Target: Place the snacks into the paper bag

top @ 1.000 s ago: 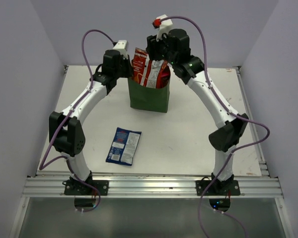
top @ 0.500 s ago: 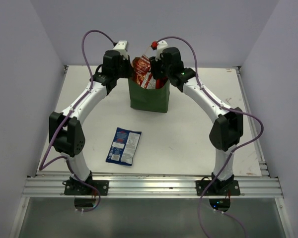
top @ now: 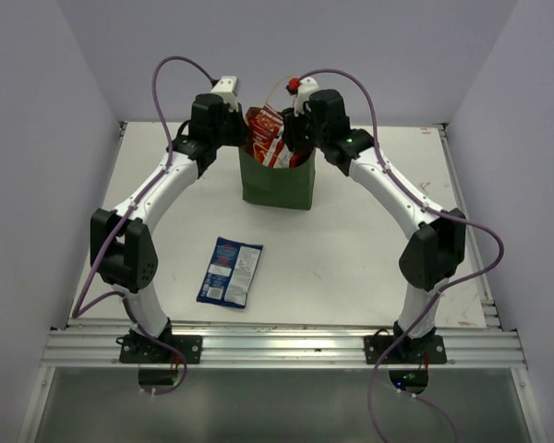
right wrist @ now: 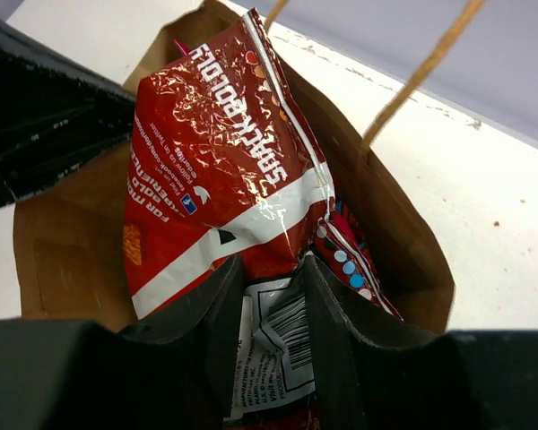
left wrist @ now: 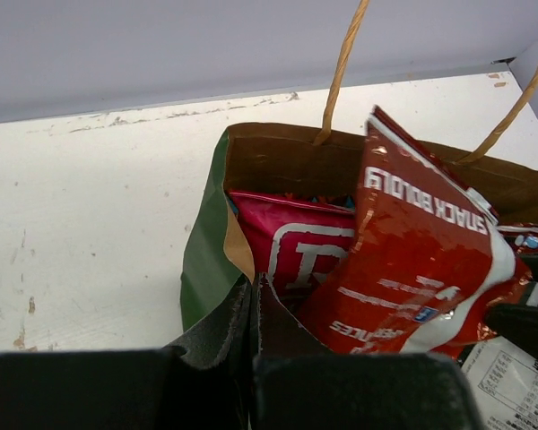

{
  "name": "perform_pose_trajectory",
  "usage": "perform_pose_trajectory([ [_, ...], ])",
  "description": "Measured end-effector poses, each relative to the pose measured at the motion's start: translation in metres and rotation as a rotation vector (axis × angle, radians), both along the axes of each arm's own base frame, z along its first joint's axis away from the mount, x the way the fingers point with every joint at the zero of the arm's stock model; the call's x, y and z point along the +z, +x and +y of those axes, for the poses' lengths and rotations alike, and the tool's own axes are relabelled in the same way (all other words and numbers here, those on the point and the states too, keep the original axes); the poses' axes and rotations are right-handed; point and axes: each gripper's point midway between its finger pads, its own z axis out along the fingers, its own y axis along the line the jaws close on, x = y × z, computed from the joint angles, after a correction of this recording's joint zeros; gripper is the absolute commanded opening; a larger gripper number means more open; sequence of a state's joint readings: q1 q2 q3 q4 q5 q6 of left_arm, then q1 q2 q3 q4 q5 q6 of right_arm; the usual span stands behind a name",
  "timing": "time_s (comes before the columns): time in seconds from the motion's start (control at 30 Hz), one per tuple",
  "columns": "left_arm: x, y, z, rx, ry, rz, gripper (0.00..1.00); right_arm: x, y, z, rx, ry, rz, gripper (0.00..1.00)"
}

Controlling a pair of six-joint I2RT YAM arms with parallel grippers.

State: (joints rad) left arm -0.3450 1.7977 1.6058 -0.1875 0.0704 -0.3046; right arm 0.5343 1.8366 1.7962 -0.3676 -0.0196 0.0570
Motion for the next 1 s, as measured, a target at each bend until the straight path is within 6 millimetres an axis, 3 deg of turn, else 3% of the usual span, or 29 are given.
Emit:
perform_pose_trajectory([
  [0.33,0.001,-0.002,0.003,0.006,0.003,0.002,0.0,-0.029,0.037,0.035,0.025,-0.008,0.061,0.36],
  [0.63,0.001,-0.005,0.005,0.009,0.006,0.007,0.0,-0.038,0.036,0.041,0.005,-0.073,0.106,0.38],
  [0.73,0.002,-0.006,0.005,0.009,0.005,0.006,0.0,-0.039,0.034,0.04,0.006,-0.085,0.111,0.47],
  [0.9,0.003,-0.007,0.005,0.005,0.002,0.005,0.0,-0.026,0.016,0.036,0.023,-0.093,0.074,0.64],
  [1.0,0.003,-0.007,0.005,0.005,0.002,0.006,0.0,0.016,-0.007,0.029,0.027,-0.08,-0.006,0.74],
])
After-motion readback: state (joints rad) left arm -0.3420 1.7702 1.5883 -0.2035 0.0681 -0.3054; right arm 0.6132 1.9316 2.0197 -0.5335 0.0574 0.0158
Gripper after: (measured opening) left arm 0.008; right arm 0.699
